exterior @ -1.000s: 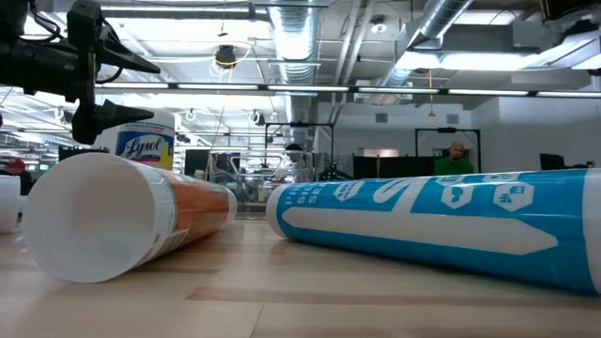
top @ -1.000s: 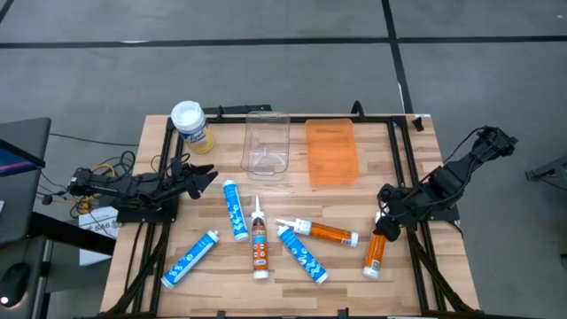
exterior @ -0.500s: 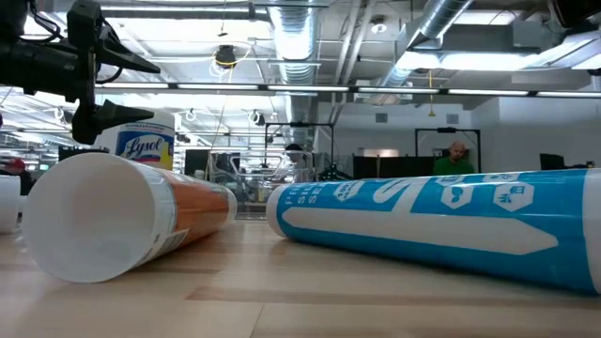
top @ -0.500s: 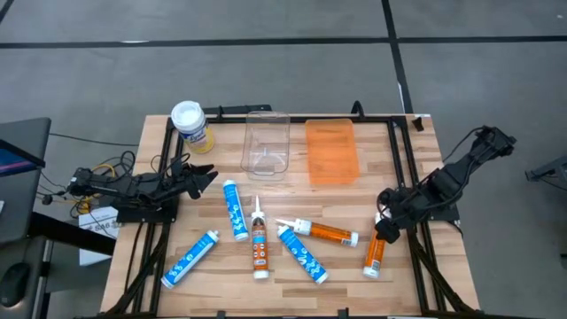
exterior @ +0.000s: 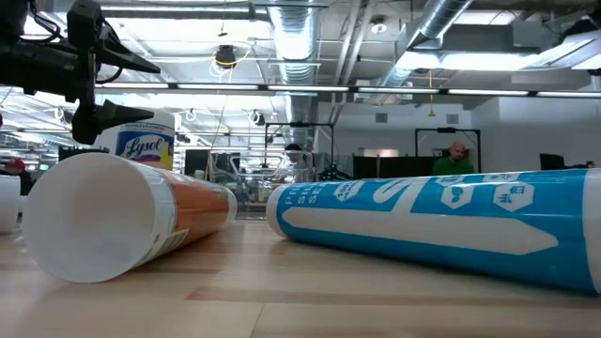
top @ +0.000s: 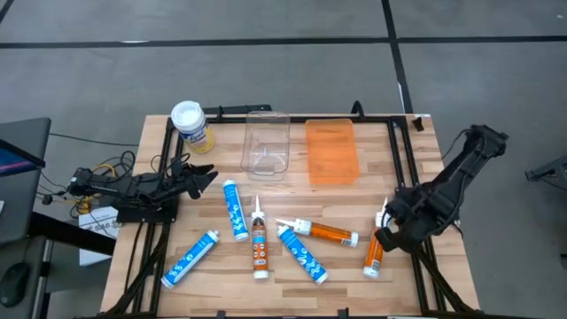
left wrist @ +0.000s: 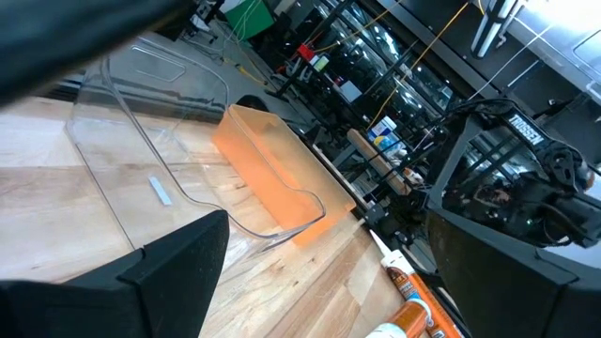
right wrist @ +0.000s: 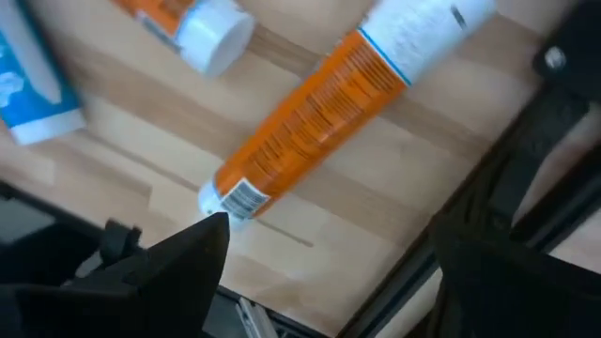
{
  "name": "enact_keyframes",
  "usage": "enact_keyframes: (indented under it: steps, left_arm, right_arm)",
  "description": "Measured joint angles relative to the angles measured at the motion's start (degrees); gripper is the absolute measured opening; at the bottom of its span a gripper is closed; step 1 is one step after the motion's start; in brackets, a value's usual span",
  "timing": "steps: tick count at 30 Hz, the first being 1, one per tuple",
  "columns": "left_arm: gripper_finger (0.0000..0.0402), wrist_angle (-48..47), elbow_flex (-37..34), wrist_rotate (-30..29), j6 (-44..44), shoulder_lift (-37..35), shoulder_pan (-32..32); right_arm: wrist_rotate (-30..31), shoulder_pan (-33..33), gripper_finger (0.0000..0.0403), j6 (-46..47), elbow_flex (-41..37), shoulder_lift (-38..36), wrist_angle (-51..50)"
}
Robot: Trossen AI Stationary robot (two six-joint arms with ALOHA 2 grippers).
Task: Pick & place silicon tubes, Sealant and Lysol wipes
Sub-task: Put the right orange sealant into the orange bin
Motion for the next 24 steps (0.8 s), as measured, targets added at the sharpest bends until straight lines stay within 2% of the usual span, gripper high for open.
enact_keyframes:
  steps: [9, 24]
  left_arm:
    - [0.0355, 0.0, 0.0, 0.0, 0.2, 0.0, 0.0]
    - [0.0355, 0.0, 0.0, 0.0, 0.2, 0.0, 0.0]
  right_arm:
    - [3.1, 3.5, 0.0359, 13.5, -1.5, 3.9, -0.4]
    - [3.1, -0.5, 0.0359, 13.3, -6.1, 5.9, 3.2]
